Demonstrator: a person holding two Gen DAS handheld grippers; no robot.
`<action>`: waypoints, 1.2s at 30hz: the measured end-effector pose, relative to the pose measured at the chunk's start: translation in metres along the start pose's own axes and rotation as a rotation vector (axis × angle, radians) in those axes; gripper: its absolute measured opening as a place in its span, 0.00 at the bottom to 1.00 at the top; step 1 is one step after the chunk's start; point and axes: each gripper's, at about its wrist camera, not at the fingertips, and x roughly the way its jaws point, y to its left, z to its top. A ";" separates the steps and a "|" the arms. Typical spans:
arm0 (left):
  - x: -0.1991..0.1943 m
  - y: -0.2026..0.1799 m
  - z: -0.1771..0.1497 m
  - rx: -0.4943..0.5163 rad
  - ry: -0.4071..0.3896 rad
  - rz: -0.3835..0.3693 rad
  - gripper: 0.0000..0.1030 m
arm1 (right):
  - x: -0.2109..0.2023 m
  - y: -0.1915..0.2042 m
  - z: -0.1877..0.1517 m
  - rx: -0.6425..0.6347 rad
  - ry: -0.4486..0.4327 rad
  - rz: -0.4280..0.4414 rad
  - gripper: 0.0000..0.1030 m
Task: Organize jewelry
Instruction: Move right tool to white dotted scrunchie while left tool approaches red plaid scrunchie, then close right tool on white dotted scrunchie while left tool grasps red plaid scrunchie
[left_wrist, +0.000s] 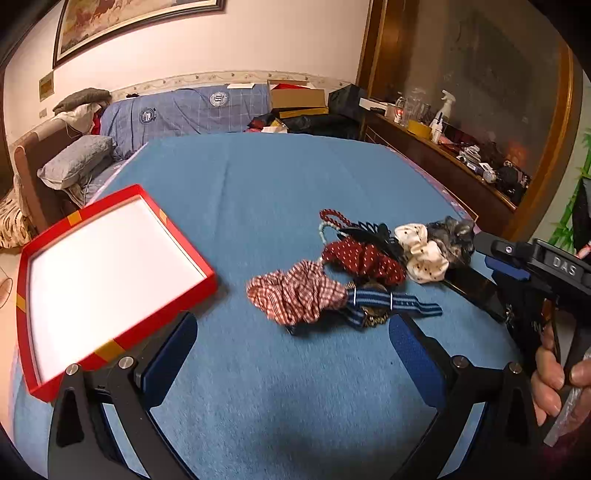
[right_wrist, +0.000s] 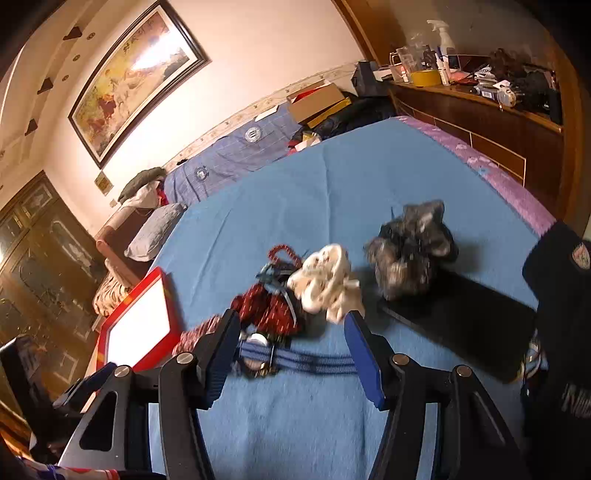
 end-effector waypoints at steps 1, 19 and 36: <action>0.001 0.001 0.002 0.000 0.002 0.003 1.00 | 0.005 0.000 0.005 -0.001 0.010 -0.017 0.70; 0.082 0.009 0.021 -0.061 0.123 0.005 1.00 | 0.091 -0.022 0.016 0.034 0.109 -0.087 0.73; 0.108 0.001 0.012 -0.050 0.104 -0.058 0.21 | 0.065 -0.005 0.010 -0.128 -0.152 -0.110 0.19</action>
